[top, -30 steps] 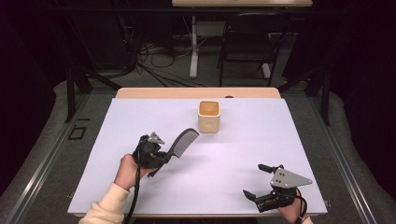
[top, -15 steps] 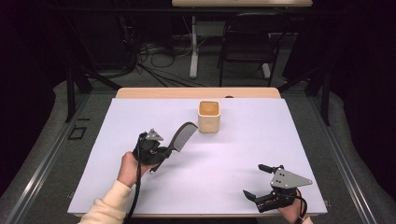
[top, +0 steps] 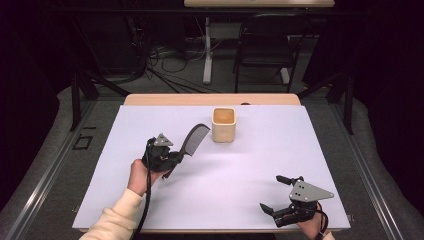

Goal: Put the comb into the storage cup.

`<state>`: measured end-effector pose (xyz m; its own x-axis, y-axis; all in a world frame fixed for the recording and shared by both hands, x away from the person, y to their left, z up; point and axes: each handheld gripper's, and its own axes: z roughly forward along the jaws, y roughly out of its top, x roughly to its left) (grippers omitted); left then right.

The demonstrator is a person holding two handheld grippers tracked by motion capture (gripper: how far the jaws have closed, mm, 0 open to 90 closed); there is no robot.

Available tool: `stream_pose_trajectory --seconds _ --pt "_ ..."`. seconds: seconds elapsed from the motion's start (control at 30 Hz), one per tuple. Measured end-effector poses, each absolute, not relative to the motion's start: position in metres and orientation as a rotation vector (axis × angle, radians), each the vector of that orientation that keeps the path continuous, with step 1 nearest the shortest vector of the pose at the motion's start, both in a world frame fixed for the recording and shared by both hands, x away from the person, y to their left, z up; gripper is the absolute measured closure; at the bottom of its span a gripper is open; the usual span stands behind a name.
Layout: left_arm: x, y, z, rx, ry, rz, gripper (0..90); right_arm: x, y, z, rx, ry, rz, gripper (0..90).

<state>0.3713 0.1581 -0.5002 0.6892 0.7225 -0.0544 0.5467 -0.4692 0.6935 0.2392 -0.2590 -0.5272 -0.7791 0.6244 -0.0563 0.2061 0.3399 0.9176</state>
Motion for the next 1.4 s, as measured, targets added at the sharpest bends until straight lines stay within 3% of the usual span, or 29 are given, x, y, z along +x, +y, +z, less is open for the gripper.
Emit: stream_pose_trajectory --seconds 1.4 --pt "0.399 0.157 -0.497 2.07 0.962 0.417 72.6 0.24 -0.257 -0.528 0.731 2.221 1.41 0.0"
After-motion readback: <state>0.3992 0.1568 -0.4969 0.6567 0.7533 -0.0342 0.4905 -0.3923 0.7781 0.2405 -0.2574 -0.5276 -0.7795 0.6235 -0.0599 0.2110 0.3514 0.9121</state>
